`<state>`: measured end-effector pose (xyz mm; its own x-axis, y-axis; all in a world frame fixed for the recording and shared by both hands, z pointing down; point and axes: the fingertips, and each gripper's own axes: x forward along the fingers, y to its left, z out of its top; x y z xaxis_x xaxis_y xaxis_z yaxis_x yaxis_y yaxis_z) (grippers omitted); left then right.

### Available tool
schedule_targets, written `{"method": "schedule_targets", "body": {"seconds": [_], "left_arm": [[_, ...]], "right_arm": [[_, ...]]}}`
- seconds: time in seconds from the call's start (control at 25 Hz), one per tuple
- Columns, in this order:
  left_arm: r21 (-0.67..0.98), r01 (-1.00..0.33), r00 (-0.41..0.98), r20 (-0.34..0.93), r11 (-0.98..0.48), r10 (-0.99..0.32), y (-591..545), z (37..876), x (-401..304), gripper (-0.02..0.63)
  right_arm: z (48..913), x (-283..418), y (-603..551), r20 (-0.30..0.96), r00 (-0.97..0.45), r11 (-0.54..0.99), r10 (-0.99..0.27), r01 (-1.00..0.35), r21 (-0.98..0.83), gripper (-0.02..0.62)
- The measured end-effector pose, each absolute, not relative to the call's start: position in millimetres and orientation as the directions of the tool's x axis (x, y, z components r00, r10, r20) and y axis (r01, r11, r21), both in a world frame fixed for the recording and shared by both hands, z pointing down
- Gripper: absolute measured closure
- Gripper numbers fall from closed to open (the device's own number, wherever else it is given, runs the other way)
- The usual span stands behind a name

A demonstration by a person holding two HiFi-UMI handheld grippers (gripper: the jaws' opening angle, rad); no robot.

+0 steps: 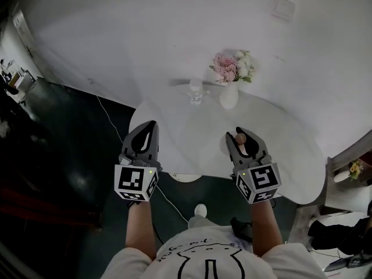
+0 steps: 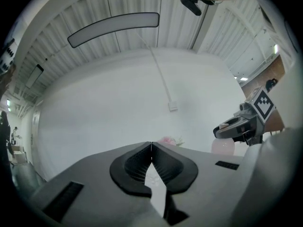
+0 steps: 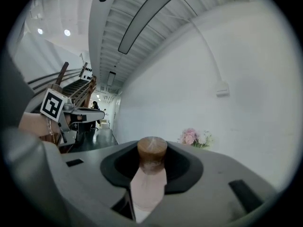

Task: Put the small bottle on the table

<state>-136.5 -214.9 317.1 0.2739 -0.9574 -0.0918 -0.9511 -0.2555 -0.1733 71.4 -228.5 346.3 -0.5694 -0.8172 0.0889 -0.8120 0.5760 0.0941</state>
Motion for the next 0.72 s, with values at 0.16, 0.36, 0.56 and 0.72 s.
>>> {"method": "schedule_targets", "body": {"seconds": [0.16, 0.36, 0.56, 0.72], "left_arm": [[-0.166, -0.951, 0.275, -0.065, -0.262, -0.959, -256, 326, -138, 0.603], [-0.149, -0.949, 0.284, -0.027, -0.277, -0.958, -290, 344, -136, 0.602], [-0.146, -0.944, 0.299, 0.001, -0.296, -0.954, -308, 358, -130, 0.603], [-0.134, -0.943, 0.308, 0.007, -0.306, -0.951, -314, 364, -131, 0.601]], "right_arm": [[359, 66, -270, 0.12, -0.577, 0.587, -0.808, -0.806, 0.081, 0.476], [379, 62, -303, 0.159, -0.579, 0.593, -0.8, -0.803, 0.061, 0.476], [401, 61, -319, 0.189, -0.58, 0.597, -0.792, -0.801, 0.044, 0.476], [410, 59, -321, 0.206, -0.575, 0.594, -0.792, -0.804, 0.037, 0.476]]}}
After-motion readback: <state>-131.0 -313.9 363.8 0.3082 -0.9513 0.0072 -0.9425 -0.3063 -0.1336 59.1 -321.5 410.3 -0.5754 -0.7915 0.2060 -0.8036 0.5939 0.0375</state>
